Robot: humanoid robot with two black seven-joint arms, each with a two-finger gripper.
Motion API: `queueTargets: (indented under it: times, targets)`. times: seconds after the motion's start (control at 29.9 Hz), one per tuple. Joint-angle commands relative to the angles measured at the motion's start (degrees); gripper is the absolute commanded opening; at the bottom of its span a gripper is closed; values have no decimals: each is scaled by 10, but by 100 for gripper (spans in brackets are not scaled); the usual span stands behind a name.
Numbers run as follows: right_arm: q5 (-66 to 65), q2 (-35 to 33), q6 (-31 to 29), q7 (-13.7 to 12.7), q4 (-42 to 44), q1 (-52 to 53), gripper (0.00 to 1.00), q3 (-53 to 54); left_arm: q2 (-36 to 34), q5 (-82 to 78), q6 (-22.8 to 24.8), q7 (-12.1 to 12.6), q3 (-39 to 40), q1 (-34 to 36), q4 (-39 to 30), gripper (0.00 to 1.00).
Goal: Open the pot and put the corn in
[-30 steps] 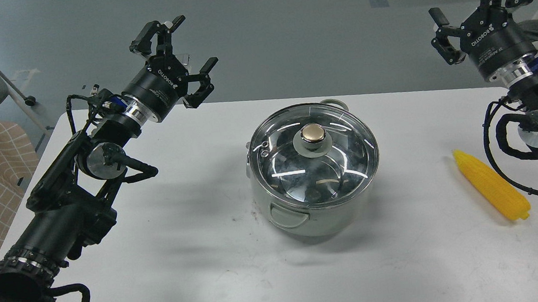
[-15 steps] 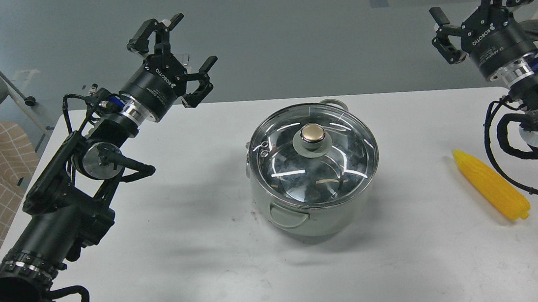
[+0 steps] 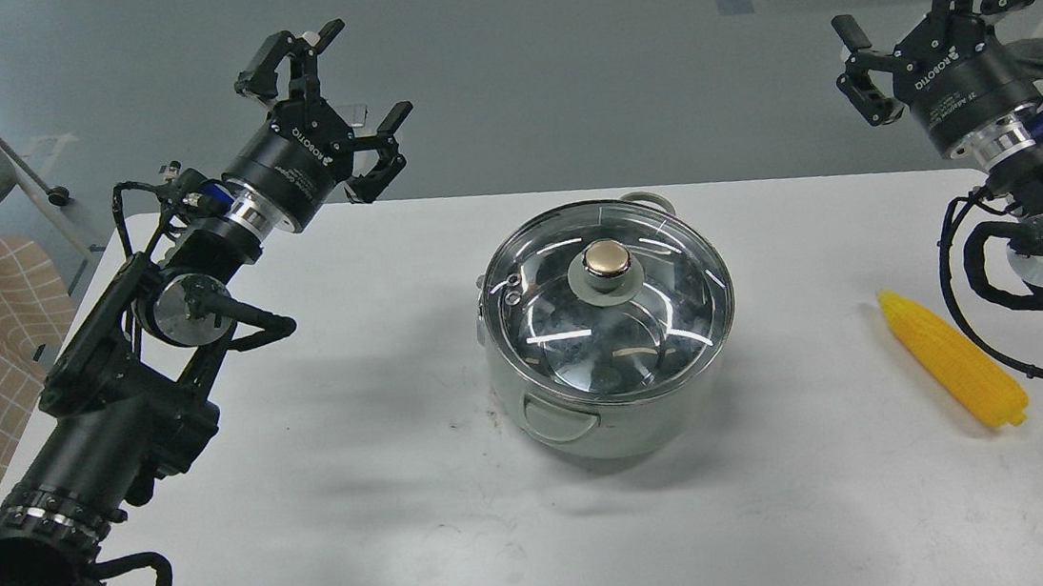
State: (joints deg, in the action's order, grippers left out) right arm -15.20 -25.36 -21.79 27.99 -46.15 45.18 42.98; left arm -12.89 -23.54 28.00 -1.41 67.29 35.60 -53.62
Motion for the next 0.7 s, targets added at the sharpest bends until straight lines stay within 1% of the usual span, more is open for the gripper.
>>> queueTargets:
  times: [0.0, 0.4, 0.67]
  targets:
    - [0, 0, 0, 0, 0, -1, 100, 0, 0, 2, 0, 0, 3, 0, 0, 98]
    - [-4, 1, 0, 0, 2, -4, 100, -3, -1, 3, 0, 1, 6, 0, 1, 98]
    - [-11, 1, -3, 0, 24, -4, 100, -6, -10, 10, 0, 1, 4, 14, 23, 98]
